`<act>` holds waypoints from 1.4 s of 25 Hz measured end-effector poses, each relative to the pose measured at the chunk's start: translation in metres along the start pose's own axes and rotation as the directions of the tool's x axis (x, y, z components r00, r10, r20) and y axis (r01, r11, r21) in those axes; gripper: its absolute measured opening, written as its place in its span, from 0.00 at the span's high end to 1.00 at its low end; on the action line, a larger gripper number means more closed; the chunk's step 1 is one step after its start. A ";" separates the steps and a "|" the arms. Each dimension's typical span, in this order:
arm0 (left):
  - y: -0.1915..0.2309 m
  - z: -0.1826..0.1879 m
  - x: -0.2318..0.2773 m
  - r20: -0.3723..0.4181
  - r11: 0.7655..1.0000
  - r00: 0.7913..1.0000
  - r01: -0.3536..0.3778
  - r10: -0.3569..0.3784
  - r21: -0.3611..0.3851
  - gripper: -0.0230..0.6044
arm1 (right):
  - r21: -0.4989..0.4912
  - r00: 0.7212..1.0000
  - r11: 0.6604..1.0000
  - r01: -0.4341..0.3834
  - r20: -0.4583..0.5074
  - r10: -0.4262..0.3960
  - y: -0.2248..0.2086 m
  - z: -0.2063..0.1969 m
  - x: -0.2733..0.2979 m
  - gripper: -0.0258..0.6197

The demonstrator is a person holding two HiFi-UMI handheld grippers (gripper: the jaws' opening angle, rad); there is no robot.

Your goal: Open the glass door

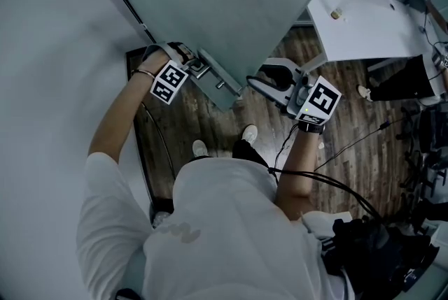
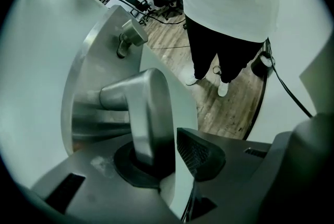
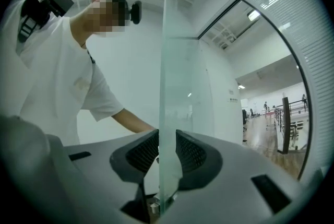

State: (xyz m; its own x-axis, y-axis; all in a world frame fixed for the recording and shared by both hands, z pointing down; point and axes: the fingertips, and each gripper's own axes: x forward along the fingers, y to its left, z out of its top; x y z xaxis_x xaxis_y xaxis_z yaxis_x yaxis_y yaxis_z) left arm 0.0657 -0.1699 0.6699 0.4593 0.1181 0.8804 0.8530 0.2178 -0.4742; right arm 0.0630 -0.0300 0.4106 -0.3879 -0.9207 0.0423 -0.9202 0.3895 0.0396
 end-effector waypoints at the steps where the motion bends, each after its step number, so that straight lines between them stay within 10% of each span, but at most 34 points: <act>1: -0.006 0.000 -0.004 -0.005 1.000 1.000 0.021 -0.021 0.007 0.83 | -0.013 0.999 1.000 -0.019 -0.031 0.019 0.006 -0.002 0.007 0.83; 16: -0.082 -0.027 -0.062 -0.169 0.961 0.955 0.263 -0.245 0.091 0.58 | -0.062 0.956 0.954 -0.295 -0.028 0.294 0.080 0.025 0.057 0.79; 19: -0.075 -0.070 -0.082 -0.277 0.974 0.935 0.222 -0.223 -0.038 0.48 | -0.062 0.946 0.944 -0.324 -0.037 0.322 0.087 0.028 0.062 0.78; 24: -0.079 -0.084 -0.125 -0.276 0.957 0.957 0.003 -0.087 -0.289 0.48 | -0.047 0.917 0.916 -0.398 -0.042 0.396 0.104 0.035 0.071 0.76; 26: -0.098 -0.080 -0.141 -0.261 0.888 0.965 -0.121 0.001 -0.443 0.48 | -0.061 0.889 0.888 -0.456 -0.058 0.453 0.122 0.033 0.084 0.76; 29: -0.125 -0.069 -0.166 -0.263 0.711 0.957 -0.267 0.120 -0.650 0.48 | -0.098 0.835 0.829 -0.550 -0.074 0.545 0.148 0.041 0.100 0.76; 32: -0.132 -0.054 -0.193 -0.302 0.510 0.925 -0.379 0.229 -0.772 0.48 | -0.113 0.781 0.773 -0.624 -0.087 0.618 0.165 0.051 0.101 0.76; 35: -0.139 -0.051 -0.227 -0.371 0.261 0.858 -0.473 0.356 -0.842 0.50 | -0.123 0.718 0.708 -0.696 -0.121 0.685 0.176 0.051 0.110 0.76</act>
State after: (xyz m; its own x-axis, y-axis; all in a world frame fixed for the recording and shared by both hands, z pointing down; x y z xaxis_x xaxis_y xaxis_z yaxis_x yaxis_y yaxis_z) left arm -0.1448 -0.2767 0.5364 0.7892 -0.1812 0.5868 0.2138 -0.8146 -0.5392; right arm -0.1445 -0.0637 0.3710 -0.9027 -0.3915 0.1783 -0.3746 0.9192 0.1216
